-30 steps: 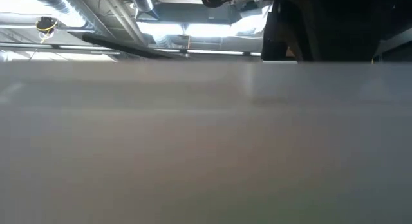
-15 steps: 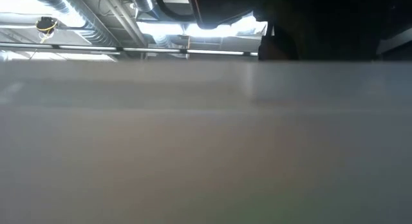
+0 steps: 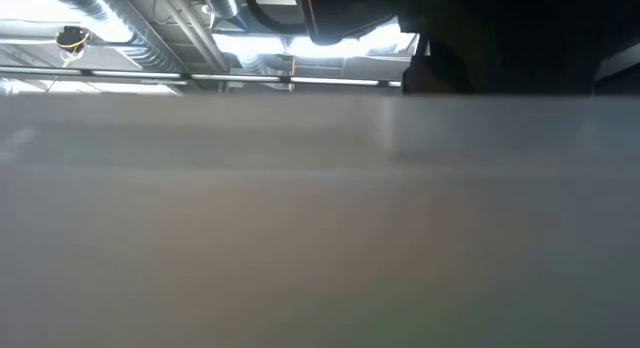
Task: Pack school essentials
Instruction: Put the dark blue pencil into the orange supply box
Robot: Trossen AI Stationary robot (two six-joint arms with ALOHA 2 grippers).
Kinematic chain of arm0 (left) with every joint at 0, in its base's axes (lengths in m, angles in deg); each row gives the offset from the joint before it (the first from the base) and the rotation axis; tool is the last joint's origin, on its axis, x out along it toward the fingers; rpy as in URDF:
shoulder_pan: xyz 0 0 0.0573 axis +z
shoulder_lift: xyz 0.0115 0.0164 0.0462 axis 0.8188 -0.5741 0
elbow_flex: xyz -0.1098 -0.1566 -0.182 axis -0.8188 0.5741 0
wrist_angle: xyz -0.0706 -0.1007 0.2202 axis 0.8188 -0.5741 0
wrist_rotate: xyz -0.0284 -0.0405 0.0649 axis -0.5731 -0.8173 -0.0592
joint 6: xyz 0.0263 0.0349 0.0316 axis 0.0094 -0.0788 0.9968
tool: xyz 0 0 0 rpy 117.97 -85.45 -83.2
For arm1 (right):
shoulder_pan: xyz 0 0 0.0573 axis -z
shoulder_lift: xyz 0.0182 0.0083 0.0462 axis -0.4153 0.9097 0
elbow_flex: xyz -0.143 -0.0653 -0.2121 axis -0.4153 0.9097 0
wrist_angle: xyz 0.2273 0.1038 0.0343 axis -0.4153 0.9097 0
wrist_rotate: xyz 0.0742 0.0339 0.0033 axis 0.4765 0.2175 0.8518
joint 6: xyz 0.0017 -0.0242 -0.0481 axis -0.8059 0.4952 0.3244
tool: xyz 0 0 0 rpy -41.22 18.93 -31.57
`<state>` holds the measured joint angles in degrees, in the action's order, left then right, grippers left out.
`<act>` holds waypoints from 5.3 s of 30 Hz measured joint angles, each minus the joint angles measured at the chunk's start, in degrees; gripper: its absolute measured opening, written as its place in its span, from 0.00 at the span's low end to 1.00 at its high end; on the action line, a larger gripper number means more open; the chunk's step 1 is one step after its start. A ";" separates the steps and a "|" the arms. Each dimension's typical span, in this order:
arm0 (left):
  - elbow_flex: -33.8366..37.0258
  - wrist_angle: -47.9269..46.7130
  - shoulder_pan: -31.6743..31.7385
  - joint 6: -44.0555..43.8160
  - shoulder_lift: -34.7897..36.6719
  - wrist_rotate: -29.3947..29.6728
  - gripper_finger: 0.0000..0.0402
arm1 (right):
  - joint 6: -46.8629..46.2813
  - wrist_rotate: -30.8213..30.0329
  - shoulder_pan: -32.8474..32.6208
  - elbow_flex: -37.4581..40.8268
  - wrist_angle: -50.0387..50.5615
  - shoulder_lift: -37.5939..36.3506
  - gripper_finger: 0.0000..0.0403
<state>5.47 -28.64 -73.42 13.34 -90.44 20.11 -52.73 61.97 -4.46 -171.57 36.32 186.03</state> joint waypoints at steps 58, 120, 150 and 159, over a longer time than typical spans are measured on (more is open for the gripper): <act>0.00 -1.50 0.12 -0.22 -0.02 1.41 0.00 | 0.25 -3.14 3.19 -9.82 12.13 -0.24 0.22; 0.00 -8.48 31.24 -7.45 0.42 5.88 0.00 | 59.39 -5.95 43.87 -18.58 -0.52 -2.02 0.33; 0.00 -11.19 31.36 -7.41 0.41 6.19 0.00 | 66.06 -9.70 48.35 -18.64 -4.52 12.52 0.47; 0.00 -11.21 31.36 -7.41 0.39 6.25 0.00 | 66.40 -13.53 48.39 -18.64 -5.07 12.87 0.47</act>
<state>5.47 -39.85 -42.06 5.93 -90.04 26.37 13.66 48.44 43.94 -190.22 31.25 198.90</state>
